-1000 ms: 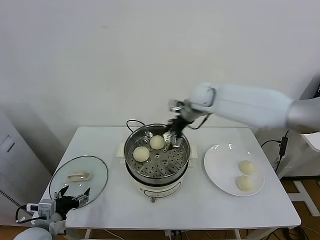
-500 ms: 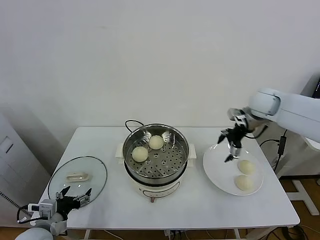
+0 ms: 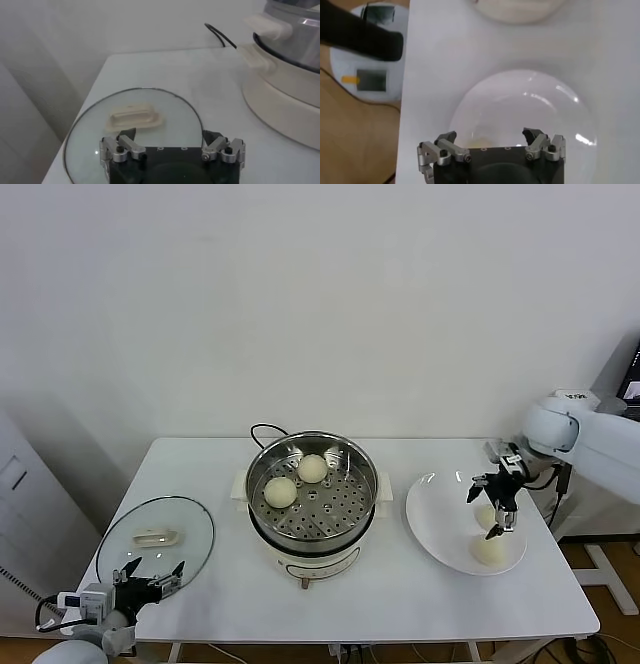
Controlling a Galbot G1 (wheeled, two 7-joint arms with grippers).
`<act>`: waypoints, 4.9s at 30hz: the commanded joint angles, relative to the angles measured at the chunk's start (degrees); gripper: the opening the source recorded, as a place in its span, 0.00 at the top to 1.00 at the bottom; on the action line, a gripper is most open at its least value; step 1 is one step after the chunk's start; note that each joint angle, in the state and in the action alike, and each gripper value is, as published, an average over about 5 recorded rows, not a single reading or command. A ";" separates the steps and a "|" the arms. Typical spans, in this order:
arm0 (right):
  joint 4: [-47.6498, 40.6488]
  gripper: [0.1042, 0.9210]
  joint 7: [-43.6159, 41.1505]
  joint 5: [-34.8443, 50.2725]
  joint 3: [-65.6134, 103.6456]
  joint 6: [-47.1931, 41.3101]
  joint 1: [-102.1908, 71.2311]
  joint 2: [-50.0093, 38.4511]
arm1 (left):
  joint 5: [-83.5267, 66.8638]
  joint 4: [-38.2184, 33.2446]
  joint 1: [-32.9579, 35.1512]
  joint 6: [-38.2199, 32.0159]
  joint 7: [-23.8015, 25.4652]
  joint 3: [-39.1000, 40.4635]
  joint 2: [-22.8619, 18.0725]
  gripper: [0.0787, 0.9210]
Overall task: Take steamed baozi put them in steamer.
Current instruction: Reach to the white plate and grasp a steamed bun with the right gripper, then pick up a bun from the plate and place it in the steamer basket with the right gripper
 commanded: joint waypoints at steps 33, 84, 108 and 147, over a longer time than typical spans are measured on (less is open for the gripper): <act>-13.01 0.37 -0.04 -13.10 19.34 4.99 -20.64 4.05 | 0.13 0.15 0.69 -0.10 0.01 -0.13 -0.01 0.12; 1.98 0.48 -5.02 -5.07 14.14 39.66 6.34 34.63 | 0.18 0.23 -0.89 -0.17 -0.01 1.53 0.83 0.12; 5.74 0.47 -7.09 -17.69 14.86 47.76 -1.33 35.27 | 0.14 0.56 -1.02 -0.26 0.03 1.43 0.72 0.12; -10.24 0.12 -8.79 -5.51 14.52 25.50 9.42 19.13 | -0.35 0.92 -1.05 -0.63 0.12 1.26 1.02 0.12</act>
